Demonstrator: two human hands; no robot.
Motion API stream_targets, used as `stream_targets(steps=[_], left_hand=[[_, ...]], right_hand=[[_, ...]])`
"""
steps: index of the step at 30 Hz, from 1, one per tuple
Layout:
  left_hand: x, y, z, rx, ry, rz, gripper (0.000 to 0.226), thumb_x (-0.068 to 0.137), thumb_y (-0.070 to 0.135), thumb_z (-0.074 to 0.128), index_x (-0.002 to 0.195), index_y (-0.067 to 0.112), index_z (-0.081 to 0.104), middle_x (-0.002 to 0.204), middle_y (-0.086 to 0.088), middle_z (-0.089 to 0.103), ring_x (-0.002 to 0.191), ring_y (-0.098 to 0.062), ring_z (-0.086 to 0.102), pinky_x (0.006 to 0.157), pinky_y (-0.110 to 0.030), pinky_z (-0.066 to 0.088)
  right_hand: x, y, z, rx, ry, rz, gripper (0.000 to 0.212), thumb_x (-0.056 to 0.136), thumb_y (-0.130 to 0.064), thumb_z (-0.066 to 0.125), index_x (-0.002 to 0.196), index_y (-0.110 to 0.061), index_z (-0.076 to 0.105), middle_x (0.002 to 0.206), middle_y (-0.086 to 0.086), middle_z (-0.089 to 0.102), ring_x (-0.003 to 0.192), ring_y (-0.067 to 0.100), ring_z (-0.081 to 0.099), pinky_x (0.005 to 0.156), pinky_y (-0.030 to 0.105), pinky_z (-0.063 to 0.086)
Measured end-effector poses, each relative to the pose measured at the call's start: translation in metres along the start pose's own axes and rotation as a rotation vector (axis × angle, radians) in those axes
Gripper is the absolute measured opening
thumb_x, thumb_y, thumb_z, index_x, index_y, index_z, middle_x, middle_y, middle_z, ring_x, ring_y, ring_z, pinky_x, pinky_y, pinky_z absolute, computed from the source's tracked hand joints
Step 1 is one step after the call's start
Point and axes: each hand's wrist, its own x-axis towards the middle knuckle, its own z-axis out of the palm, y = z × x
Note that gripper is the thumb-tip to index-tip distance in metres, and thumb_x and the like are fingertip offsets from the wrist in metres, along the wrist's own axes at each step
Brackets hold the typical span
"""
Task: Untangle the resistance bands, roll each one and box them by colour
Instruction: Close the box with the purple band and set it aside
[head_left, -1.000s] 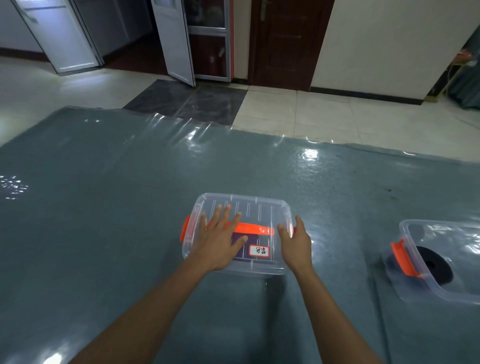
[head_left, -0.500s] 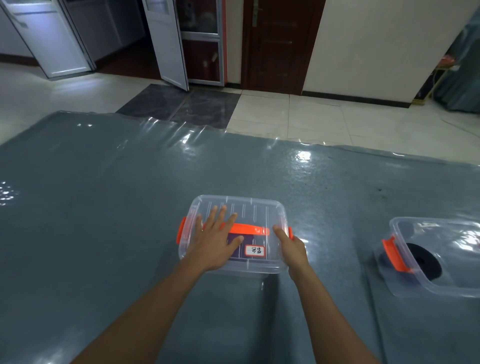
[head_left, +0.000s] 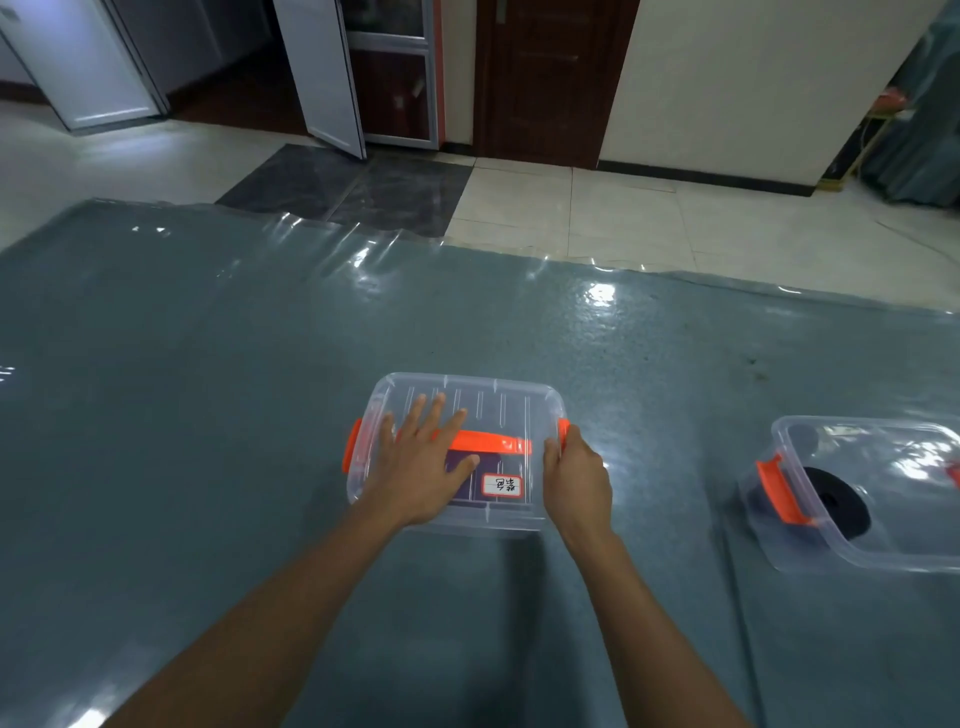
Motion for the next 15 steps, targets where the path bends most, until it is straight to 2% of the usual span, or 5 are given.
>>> stream_targets(steps=[4, 8, 12, 14, 15], left_hand=[[-0.001, -0.012, -0.016, -0.205, 0.156, 0.043, 0.056, 0.100, 0.052, 0.046, 0.150, 0.027, 0.046, 0.162, 0.002, 0.035, 0.154, -0.021, 0.025, 0.124, -0.048, 0.019], [-0.013, -0.050, -0.024, -0.261, 0.403, -0.167, 0.047, 0.089, 0.029, 0.064, 0.135, 0.020, 0.062, 0.144, -0.002, 0.058, 0.138, -0.026, 0.049, 0.111, -0.044, 0.036], [-0.031, -0.070, -0.019, -0.805, 0.163, -0.633, 0.064, 0.079, 0.062, 0.063, 0.124, 0.016, 0.065, 0.126, -0.010, 0.067, 0.119, -0.032, 0.060, 0.101, -0.044, 0.045], [-0.035, -0.068, -0.013, -1.177, 0.091, -0.704, 0.064, 0.066, 0.071, 0.068, 0.099, 0.016, 0.073, 0.097, -0.006, 0.074, 0.094, -0.028, 0.069, 0.089, -0.042, 0.053], [-0.036, -0.067, -0.010, -1.293, 0.102, -0.693, 0.056, 0.072, 0.064, 0.073, 0.103, 0.017, 0.075, 0.096, -0.004, 0.075, 0.092, -0.026, 0.070, 0.088, -0.042, 0.055]], right_hand=[[0.000, -0.009, -0.005, -0.345, -0.052, -0.260, 0.051, 0.099, -0.020, 0.050, 0.148, -0.013, 0.038, 0.159, 0.014, 0.034, 0.145, 0.034, 0.032, 0.109, 0.049, 0.037], [-0.012, -0.032, 0.011, -0.339, -0.175, -0.483, 0.052, 0.099, -0.041, 0.050, 0.147, -0.022, 0.042, 0.164, 0.009, 0.027, 0.152, 0.030, 0.021, 0.121, 0.048, 0.017], [-0.026, -0.036, 0.028, -0.384, -0.164, -0.460, 0.056, 0.100, -0.054, 0.034, 0.149, -0.028, 0.038, 0.164, 0.004, 0.028, 0.153, 0.025, 0.019, 0.123, 0.048, 0.011], [-0.026, -0.036, 0.027, -0.385, -0.139, -0.451, 0.055, 0.099, -0.054, 0.034, 0.147, -0.029, 0.042, 0.162, 0.002, 0.032, 0.152, 0.024, 0.023, 0.123, 0.048, 0.014], [-0.026, -0.036, 0.027, -0.388, -0.131, -0.455, 0.054, 0.098, -0.054, 0.034, 0.146, -0.030, 0.043, 0.162, 0.002, 0.033, 0.151, 0.024, 0.025, 0.122, 0.048, 0.016]])
